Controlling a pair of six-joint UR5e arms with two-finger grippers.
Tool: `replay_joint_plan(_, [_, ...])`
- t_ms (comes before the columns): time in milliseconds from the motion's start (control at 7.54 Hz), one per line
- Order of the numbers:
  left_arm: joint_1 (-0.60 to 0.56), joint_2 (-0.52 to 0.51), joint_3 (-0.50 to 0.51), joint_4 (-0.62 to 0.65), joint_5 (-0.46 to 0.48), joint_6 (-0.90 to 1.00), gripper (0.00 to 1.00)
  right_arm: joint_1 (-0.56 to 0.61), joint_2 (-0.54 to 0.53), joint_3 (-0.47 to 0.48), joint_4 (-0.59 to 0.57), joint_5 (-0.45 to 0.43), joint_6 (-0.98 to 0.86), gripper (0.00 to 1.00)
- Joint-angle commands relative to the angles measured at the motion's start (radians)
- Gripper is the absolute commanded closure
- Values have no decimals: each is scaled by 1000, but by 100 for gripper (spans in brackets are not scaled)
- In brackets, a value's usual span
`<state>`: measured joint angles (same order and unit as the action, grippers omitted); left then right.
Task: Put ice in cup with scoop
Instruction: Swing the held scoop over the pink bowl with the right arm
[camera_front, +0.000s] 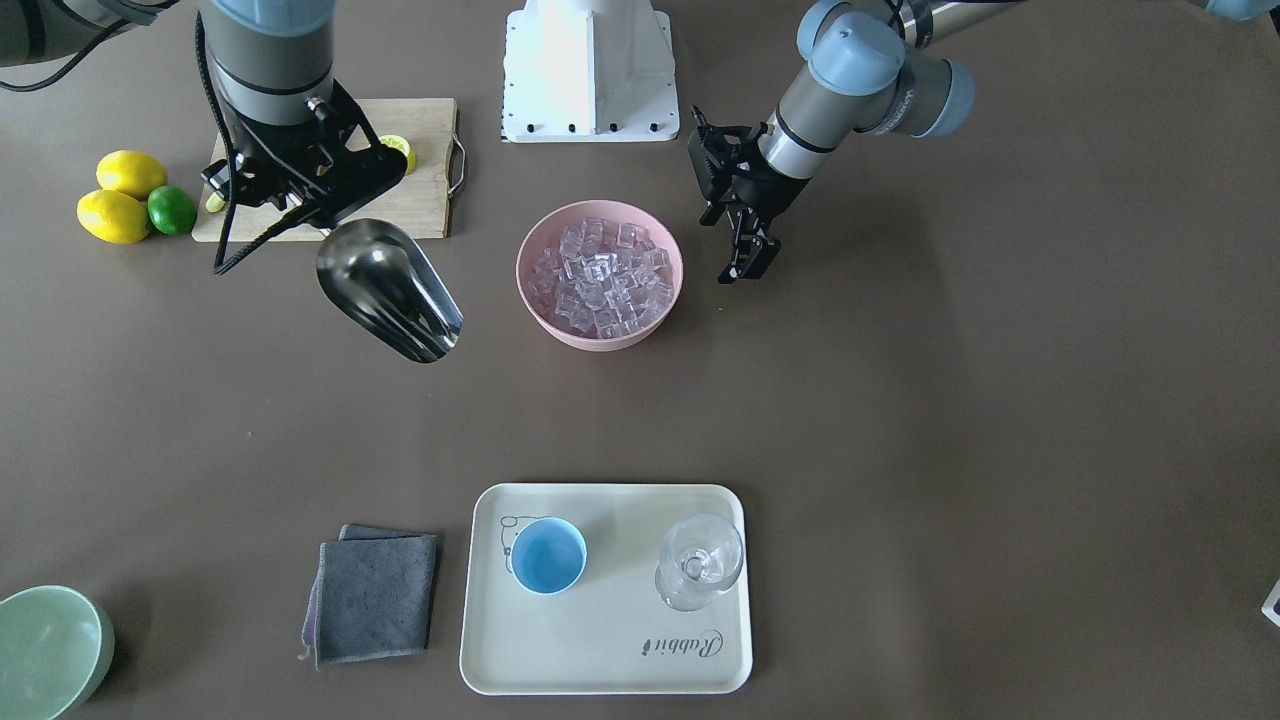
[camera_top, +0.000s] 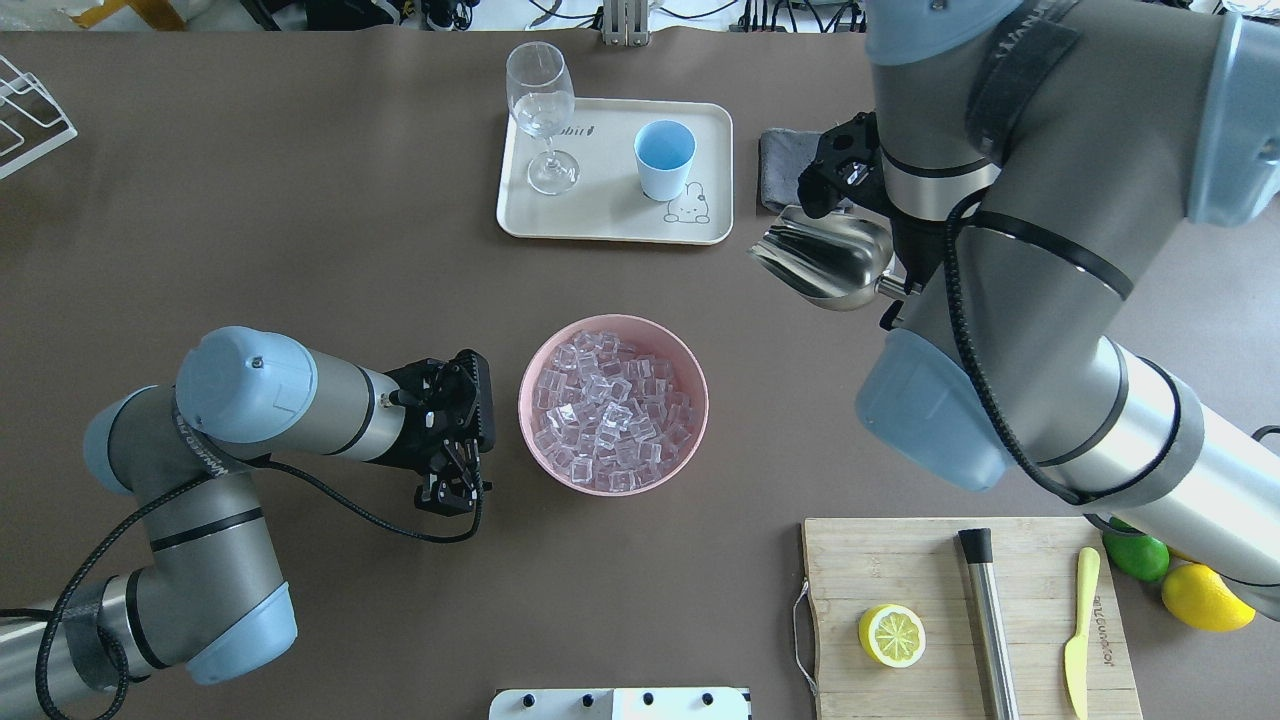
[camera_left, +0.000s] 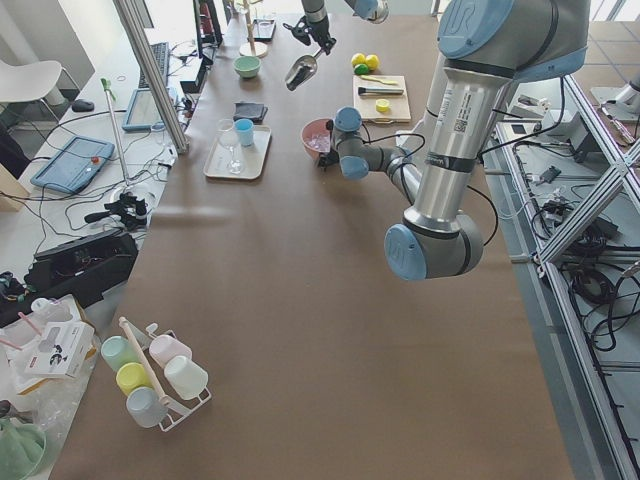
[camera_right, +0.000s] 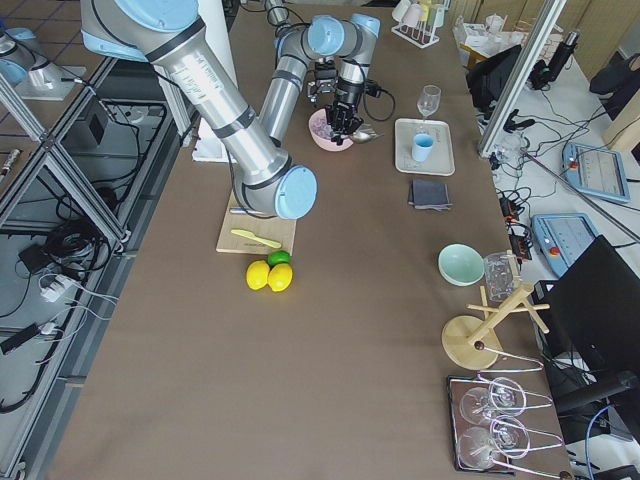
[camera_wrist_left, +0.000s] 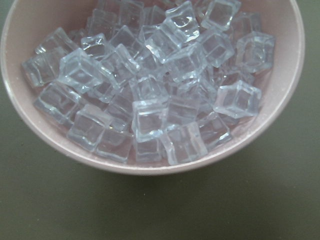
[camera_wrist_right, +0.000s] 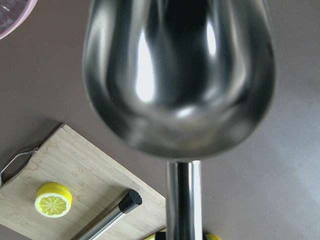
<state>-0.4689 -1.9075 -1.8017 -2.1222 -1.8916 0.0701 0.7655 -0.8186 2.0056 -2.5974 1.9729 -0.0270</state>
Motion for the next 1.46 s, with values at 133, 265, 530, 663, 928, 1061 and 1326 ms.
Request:
replay_joint_plan(133, [-1, -30, 96, -157, -21, 0, 2, -121, 301, -125, -402, -120, -43, 100])
replay_joint_plan(265, [-2, -19, 96, -183, -20, -1, 2, -141, 347, -193, -408, -121, -42, 100])
replay_joint_plan(530, [-1, -15, 131, -260, -14, -1, 2, -143, 525, -569, -394, -92, -130, 100])
replay_joint_plan(663, [1, -15, 140, -290, -14, -3, 2, -164, 512, -539, -394, -104, -170, 100])
replay_joint_plan(928, [3, -13, 151, -340, -14, -4, 2, -183, 396, -326, -392, -114, -171, 100])
replay_joint_plan(1061, [3, -11, 151, -352, -14, -4, 2, -192, 342, -230, -392, -114, -169, 100])
replay_joint_plan(1326, [3, -10, 165, -416, -14, -7, 2, -213, 337, -229, -392, -146, -171, 100])
